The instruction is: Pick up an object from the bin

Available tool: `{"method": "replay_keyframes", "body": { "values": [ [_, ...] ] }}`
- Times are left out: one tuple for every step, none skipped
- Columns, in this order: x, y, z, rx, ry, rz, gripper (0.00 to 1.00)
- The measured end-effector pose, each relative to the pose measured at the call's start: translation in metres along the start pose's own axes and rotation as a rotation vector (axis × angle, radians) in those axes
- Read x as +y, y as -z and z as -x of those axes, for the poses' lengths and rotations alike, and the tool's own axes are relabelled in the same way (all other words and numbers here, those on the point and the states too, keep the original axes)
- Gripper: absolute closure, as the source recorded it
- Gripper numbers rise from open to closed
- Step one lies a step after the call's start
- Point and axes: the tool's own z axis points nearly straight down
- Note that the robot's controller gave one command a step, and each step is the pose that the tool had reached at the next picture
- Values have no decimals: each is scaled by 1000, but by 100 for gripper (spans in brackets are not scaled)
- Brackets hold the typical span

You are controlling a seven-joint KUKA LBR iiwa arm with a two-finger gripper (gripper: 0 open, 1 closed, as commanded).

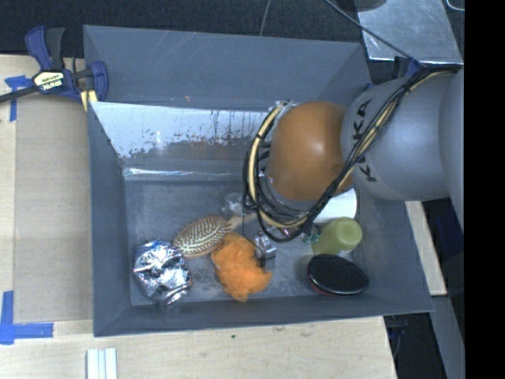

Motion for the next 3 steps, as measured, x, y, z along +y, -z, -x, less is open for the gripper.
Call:
{"method": "replay_keyframes", "body": {
  "values": [
    [4, 3, 2, -5, 4, 2, 100],
    [-26, 76, 32, -18, 12, -2, 100],
    [-24, 71, 30, -8, 12, 2, 0]
  ]
}}
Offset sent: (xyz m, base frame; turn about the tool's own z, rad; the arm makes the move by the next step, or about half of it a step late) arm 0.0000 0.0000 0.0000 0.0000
